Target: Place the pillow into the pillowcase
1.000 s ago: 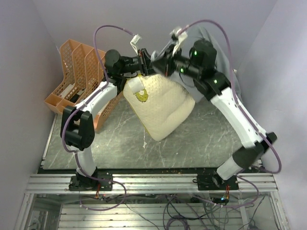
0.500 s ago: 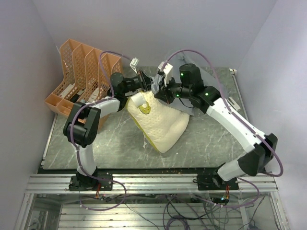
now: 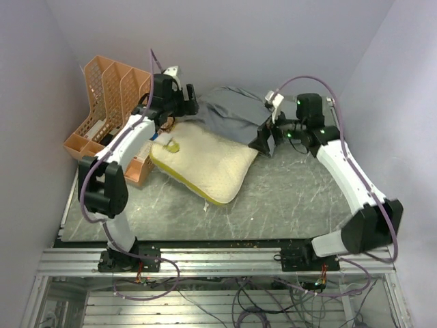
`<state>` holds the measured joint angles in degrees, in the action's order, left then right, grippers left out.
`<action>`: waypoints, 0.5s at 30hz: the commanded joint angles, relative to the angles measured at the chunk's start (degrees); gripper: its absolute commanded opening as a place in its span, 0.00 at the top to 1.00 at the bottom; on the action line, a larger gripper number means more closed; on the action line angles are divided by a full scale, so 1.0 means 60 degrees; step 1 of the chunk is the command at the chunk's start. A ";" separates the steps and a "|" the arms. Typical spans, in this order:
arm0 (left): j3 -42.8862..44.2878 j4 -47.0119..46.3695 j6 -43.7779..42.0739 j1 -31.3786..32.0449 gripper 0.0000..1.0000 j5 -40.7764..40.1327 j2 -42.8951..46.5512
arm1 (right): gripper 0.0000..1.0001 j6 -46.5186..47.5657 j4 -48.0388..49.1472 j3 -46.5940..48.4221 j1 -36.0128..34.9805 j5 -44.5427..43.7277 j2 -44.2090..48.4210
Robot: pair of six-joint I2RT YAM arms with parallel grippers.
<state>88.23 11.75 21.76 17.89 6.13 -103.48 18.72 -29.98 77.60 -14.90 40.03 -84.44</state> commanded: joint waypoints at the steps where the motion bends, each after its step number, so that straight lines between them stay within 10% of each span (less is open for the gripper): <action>1: 0.0314 0.2828 -0.1841 -0.0196 0.03 -0.2901 0.1332 | 0.00 0.1470 0.1549 -0.1530 -0.0029 -0.0550 0.1184; 8: -0.2458 0.1201 -0.1151 -0.0035 0.07 -0.0316 0.4455 | 0.00 0.1908 0.1900 -0.2472 0.0295 -0.2741 0.0880; 15: -0.5400 -0.1574 -0.0334 0.3374 0.07 -0.0868 0.6480 | 0.13 0.0819 0.2469 -0.2580 0.0476 -0.3684 -0.0371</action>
<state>62.87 12.93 17.54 27.66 2.26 -67.57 26.87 -18.44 61.54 -12.27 23.53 -82.65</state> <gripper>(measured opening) 0.926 0.919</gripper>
